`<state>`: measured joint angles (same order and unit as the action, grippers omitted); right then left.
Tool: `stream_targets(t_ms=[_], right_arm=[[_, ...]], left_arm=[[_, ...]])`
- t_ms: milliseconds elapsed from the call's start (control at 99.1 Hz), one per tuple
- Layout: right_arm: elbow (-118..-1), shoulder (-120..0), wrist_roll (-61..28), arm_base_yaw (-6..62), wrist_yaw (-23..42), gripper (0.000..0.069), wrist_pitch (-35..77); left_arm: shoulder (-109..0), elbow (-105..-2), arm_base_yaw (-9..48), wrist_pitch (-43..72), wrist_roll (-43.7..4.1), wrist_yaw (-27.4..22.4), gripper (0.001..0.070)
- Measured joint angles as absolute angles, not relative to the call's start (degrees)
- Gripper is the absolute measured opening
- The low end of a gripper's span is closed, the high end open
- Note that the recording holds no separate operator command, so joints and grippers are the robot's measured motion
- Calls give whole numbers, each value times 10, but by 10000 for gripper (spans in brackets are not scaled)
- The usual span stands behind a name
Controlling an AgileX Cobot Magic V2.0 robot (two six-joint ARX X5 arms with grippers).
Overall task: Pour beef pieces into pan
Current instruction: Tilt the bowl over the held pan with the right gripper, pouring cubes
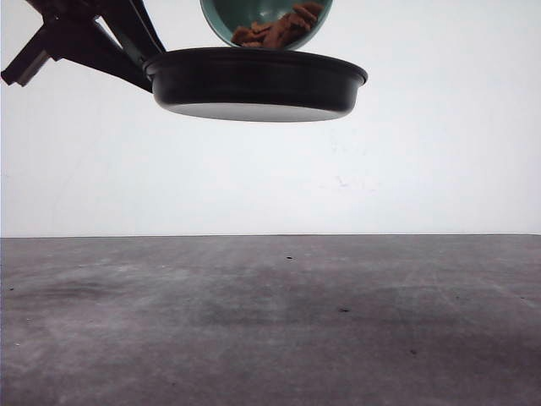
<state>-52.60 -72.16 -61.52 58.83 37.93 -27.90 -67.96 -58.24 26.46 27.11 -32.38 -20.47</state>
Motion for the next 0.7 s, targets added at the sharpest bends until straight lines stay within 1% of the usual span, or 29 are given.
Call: stream_targets(t_ms=[111, 172, 313, 605, 696], right_arm=[[-526, -722, -659, 591, 376, 16, -330], [-526, -721, -667, 594, 371, 16, -355], [-526, -725, -675, 585, 360, 14, -323], [-526, -727, -690, 597, 360, 14, -381], [-526, -727, -685, 595, 357, 14, -373]], left_arm=[[-680, -582, 264, 271, -324, -205, 49], [-680, -582, 264, 272, -324, -205, 49], [-680, -582, 264, 272, -324, -208, 49], [-680, -582, 264, 273, -324, -211, 49], [-680, -582, 264, 272, -324, -210, 49]])
